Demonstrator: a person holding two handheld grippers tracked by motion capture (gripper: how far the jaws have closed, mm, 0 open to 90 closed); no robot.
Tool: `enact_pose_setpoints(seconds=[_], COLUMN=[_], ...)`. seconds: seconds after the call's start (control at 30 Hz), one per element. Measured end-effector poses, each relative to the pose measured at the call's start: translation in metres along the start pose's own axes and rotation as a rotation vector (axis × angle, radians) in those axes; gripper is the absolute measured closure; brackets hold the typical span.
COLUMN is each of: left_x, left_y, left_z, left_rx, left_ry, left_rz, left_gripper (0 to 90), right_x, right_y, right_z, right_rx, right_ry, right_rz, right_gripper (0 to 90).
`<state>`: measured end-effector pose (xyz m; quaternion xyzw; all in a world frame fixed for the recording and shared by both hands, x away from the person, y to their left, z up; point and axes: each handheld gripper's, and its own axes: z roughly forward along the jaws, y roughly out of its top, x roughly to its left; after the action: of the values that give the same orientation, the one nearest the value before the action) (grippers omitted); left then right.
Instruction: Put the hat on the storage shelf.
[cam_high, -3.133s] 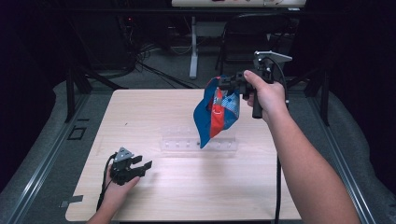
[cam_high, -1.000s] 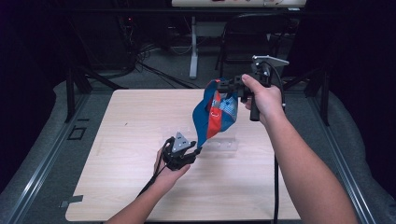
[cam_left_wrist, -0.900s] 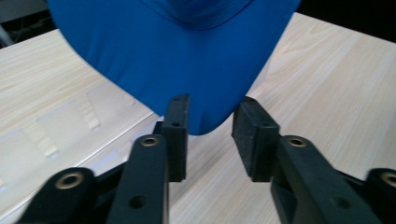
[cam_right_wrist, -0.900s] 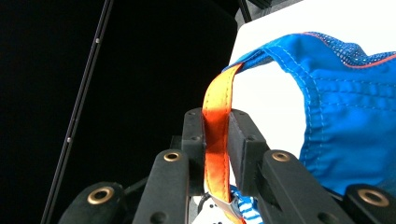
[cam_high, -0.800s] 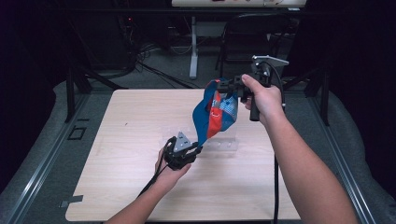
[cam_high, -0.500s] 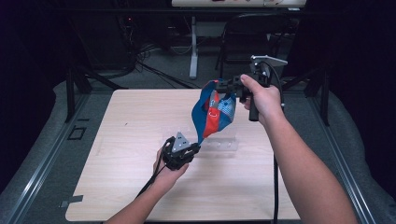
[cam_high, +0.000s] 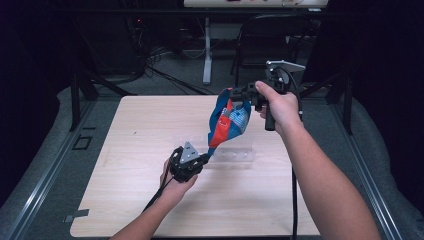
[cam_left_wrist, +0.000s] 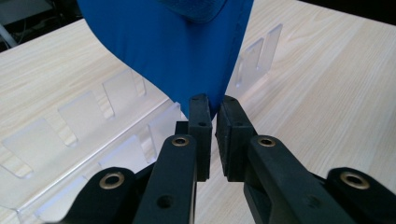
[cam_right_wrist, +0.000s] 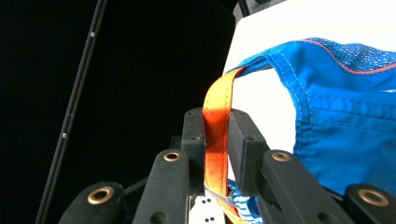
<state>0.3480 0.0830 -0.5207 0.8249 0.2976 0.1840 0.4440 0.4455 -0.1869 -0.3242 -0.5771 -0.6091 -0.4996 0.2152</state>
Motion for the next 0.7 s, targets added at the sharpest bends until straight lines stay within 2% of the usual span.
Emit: enact_pose_setpoints(seconds=[0.7], left_x=[0.002], left_y=[-0.009], left_z=[0.007], left_rx=[0.03], left_ry=[-0.001], left_rz=[-0.024], left_gripper=[84.4], right_x=[-0.014], right_y=[-0.004], right_z=[0.012], right_rx=[0.02], right_ry=[-0.024], right_rz=[0.011], right_gripper=[77.9])
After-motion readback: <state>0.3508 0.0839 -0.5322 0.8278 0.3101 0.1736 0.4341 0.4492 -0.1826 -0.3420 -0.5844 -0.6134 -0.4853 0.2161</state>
